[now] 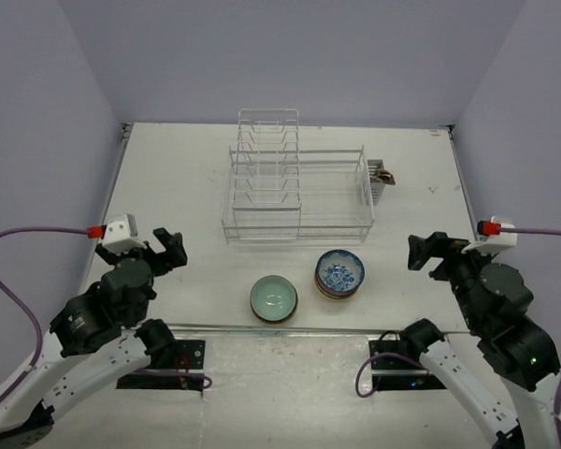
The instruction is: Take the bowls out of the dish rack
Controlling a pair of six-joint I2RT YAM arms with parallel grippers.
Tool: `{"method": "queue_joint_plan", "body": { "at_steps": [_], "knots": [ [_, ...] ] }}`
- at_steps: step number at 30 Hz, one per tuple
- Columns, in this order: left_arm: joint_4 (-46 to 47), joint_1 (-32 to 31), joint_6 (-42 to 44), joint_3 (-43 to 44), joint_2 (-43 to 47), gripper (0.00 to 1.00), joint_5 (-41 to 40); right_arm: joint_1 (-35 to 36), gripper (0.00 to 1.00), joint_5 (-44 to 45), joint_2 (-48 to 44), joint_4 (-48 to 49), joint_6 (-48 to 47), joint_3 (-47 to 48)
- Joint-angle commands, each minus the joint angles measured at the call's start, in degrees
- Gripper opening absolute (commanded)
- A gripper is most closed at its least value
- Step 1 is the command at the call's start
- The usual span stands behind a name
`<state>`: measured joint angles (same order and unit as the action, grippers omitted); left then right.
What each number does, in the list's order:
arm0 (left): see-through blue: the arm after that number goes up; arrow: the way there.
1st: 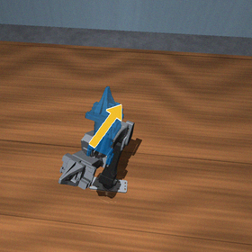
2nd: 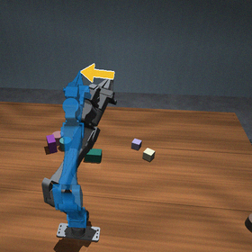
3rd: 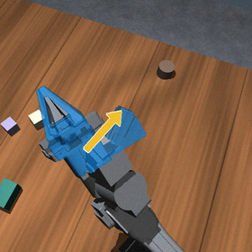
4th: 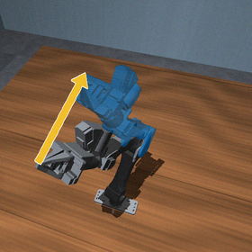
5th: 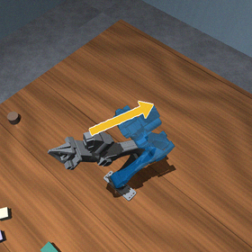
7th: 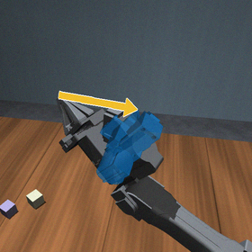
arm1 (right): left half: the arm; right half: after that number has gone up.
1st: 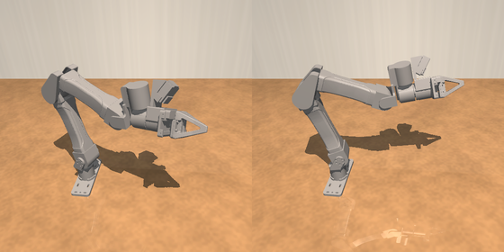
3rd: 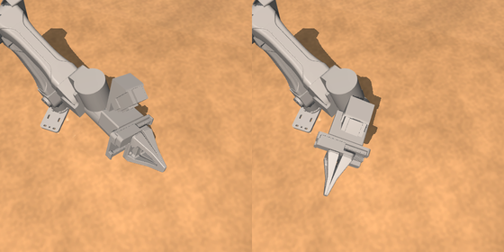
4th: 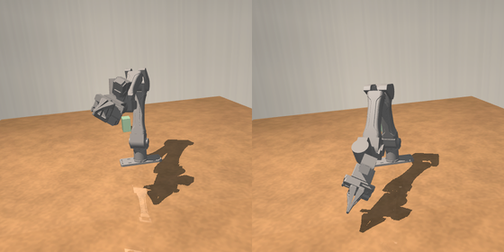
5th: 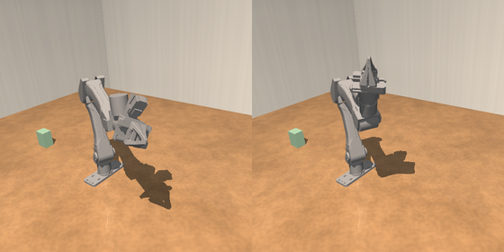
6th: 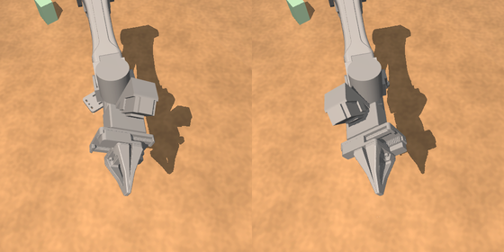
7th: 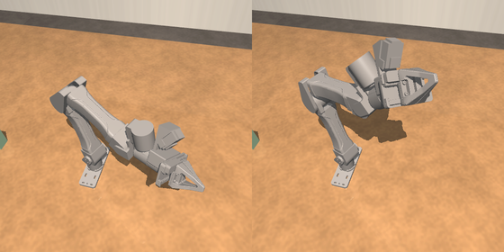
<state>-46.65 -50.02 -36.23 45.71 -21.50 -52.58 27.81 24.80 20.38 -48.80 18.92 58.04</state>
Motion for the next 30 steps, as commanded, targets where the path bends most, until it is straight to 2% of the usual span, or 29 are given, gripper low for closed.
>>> {"method": "queue_joint_plan", "body": {
  "at_steps": [1,3,6,8,12,14,17,30],
  "knots": [
    [3.1,-0.2,0.1,-1.3,-1.3,1.0,-3.1,0.0,0.99,3.5,-1.4,1.6,-1.5,-2.7],
    [2.6,0.4,-1.7,-1.2,-2.3,1.0,-4.2,0.0,0.99,5.4,-2.9,4.0,-2.0,-5.1],
    [3.0,4.4,-1.9,-1.5,-4.5,1.0,-3.4,0.0,0.99,6.6,-4.3,6.3,-2.2,-7.1],
    [6.7,10.3,2.5,-3.9,-4.7,1.0,-1.0,0.0,0.99,7.3,-4.6,7.0,-2.0,-7.8],
    [15.7,19.1,12.3,-6.6,-4.6,1.0,11.0,0.0,0.99,7.8,-3.8,7.7,-1.7,-8.6],
    [17.3,22.7,12.8,-7.0,-4.8,1.0,15.4,0.0,0.99,7.9,-3.2,7.9,-1.4,-9.1],
    [17.6,24.4,13.6,-7.2,-5.0,1.0,15.5,0.0,0.99,8.2,-3.1,9.1,-1.5,-10.2],
    [18.9,24.4,14.1,-9.2,-4.6,1.0,16.1,0.0,0.99,9.5,-3.9,10.9,-1.3,-12.7]
  ]
}}
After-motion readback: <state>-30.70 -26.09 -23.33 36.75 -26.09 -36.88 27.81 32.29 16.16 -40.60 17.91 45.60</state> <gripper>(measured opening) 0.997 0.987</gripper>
